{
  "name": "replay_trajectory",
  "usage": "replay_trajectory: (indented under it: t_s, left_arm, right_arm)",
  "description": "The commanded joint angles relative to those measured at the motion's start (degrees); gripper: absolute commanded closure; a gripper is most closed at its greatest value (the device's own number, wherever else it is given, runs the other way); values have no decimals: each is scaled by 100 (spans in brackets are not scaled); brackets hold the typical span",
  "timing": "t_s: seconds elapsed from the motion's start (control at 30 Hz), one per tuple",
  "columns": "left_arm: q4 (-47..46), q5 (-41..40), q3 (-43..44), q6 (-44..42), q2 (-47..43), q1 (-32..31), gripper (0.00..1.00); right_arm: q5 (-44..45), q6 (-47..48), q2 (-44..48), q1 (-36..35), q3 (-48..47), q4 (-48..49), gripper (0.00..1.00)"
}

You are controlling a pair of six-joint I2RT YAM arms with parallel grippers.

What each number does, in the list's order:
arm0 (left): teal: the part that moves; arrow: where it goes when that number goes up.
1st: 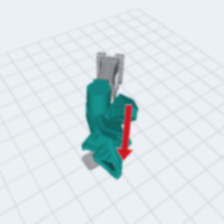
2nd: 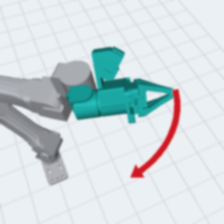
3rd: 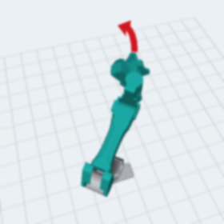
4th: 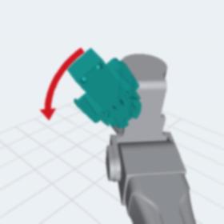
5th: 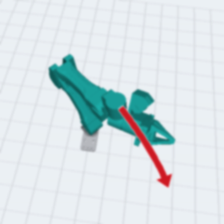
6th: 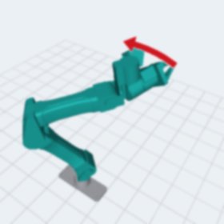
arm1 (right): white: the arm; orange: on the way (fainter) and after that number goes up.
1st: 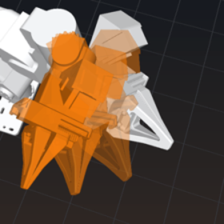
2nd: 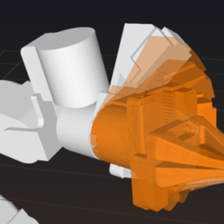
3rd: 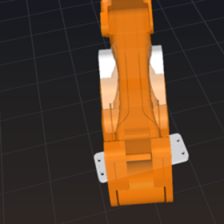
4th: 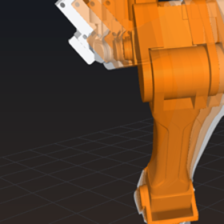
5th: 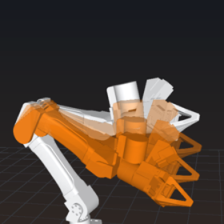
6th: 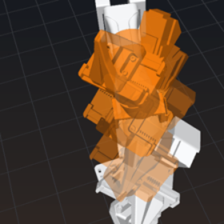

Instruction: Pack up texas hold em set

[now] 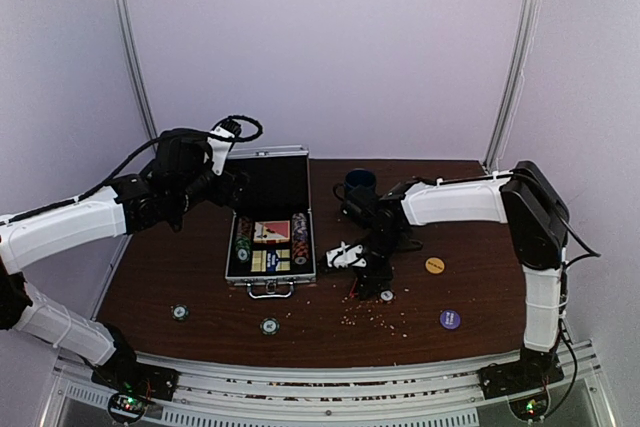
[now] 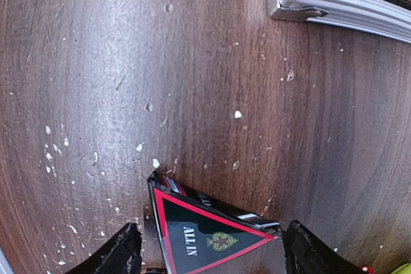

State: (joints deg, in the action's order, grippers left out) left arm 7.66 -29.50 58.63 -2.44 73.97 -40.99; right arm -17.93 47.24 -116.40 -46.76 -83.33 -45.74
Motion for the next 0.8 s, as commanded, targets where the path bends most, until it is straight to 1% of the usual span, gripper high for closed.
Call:
replay_trajectory:
  t_s: [0.0,0.13,0.37,0.57,0.67,0.77]
  left_arm:
    - [-124,163,61,0,-53,1,2]
    - [-124,195,54,-11,-56,-5,2]
    - [-124,250,44,-22,-21,-5,2]
    - [-124,284,35,-38,2,-9,2]
    - [-124,327,35,-46,13,-7,2]
    - [-103,379,43,-45,28,0,2]
  right_arm:
    - [198,4,-76,-71,-104,-37,23]
    - [282,-9,-106,-81,-113,-32,22]
    - [315,-5,-112,-83,-111,-58,24]
    - [208,-119,16,-87,-295,-82,19]
    - [205,-146,143,-83,-370,-66,14]
    - [291,-126,170,-79,-347,-38,12]
